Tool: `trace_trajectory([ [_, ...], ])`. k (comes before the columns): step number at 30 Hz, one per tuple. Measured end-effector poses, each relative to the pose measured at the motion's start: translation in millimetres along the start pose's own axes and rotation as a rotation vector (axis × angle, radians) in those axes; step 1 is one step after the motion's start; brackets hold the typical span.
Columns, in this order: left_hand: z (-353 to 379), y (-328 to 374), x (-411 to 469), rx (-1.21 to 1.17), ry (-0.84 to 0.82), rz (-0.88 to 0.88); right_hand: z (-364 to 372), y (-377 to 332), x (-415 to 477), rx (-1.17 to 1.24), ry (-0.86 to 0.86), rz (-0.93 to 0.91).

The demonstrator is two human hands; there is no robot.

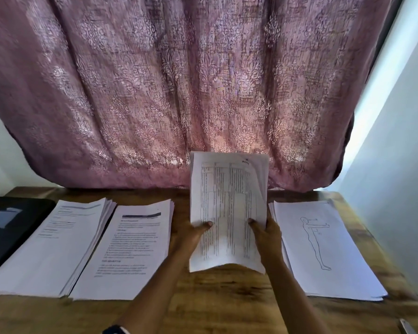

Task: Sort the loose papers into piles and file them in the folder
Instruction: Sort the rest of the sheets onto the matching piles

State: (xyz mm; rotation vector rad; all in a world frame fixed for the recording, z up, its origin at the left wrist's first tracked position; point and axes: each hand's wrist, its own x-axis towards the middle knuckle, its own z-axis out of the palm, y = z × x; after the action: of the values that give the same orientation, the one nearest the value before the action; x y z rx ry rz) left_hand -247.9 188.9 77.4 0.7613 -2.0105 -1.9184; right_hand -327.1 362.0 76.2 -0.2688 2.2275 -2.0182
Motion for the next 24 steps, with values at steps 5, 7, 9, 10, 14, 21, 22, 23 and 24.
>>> trace_trajectory([
  [5, -3.5, -20.5, 6.2, 0.014, -0.011, -0.188, 2.2, 23.0, 6.5, -0.061, -0.054, 0.123],
  [7, -1.7, -34.0, 6.7, 0.0, 0.037, -0.259, 2.0, 35.9, 11.9, -0.147, -0.066, 0.189],
  [9, -0.8, -47.3, 10.8, -0.022, 0.091, -0.269, 3.0, 47.2, 18.6, -0.229, -0.082, 0.225],
  [10, -0.4, -52.3, 12.5, 0.006, 0.121, -0.246, 4.0, 50.8, 21.4, -0.282, -0.089, 0.232],
  [14, 2.1, -68.5, 16.2, 0.187, 0.248, -0.162, 7.7, 55.0, 24.3, -0.465, -0.086, 0.194],
  [21, -5.5, -70.7, 22.7, 0.459, 0.329, -0.089, 8.7, 66.0, 29.7, -0.585, -0.043, 0.191],
  [22, -7.7, -72.0, 24.6, 0.494, 0.324, -0.088, 8.3, 66.9, 29.8, -0.594, -0.033, 0.191],
  [23, -9.4, -72.5, 25.1, 0.534, 0.317, -0.081, 7.4, 67.8, 28.6, -0.606, -0.023, 0.194],
  [24, -10.9, -74.0, 25.4, 0.572, 0.309, -0.072, 6.8, 68.8, 26.6, -0.618, -0.016, 0.198],
])
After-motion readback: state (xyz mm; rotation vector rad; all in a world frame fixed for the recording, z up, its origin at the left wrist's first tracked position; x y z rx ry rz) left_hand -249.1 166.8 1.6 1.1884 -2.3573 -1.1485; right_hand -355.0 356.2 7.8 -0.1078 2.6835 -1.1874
